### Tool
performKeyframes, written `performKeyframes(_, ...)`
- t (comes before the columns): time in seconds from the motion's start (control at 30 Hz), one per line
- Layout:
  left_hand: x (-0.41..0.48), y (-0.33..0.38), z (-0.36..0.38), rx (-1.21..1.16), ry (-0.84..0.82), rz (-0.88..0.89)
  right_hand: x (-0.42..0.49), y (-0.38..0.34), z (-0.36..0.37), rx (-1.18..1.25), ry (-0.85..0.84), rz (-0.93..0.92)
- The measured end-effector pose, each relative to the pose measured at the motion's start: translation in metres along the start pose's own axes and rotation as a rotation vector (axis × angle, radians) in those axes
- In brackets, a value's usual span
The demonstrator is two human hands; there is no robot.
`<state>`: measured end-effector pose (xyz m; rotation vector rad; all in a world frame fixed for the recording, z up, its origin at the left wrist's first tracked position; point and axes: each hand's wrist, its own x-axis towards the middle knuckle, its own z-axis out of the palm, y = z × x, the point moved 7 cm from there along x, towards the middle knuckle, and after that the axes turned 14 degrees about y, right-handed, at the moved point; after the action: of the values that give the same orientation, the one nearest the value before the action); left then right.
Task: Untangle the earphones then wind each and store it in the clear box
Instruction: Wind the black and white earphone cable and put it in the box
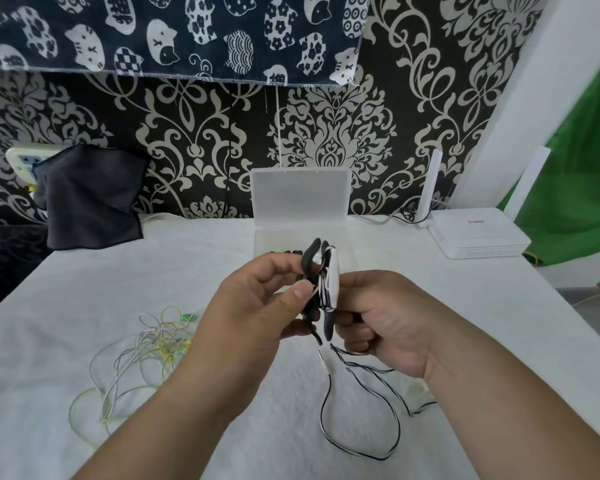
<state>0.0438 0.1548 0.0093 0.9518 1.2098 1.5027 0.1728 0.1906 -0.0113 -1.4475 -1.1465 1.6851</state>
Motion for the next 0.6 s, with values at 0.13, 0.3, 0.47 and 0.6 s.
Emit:
performKeyframes(0.13, 0.002, 0.0, -0.007, -0.005, 0.114, -0.008, -0.002, 0.002, 0.002, -0.126, -0.009, -0.04)
performKeyframes(0.3, 0.013, 0.001, -0.028, -0.049, 0.248, -0.078, -0.01, 0.006, 0.018, -0.247, -0.149, -0.104)
performKeyframes(0.47, 0.019, -0.009, -0.042, -0.001, 0.339, -0.124, -0.021, -0.001, 0.022, -0.454, -0.222, -0.189)
performKeyframes(0.6, 0.022, -0.006, -0.047, 0.26, 0.32, -0.012, -0.034, -0.031, 0.02, -0.516, -0.161, -0.409)
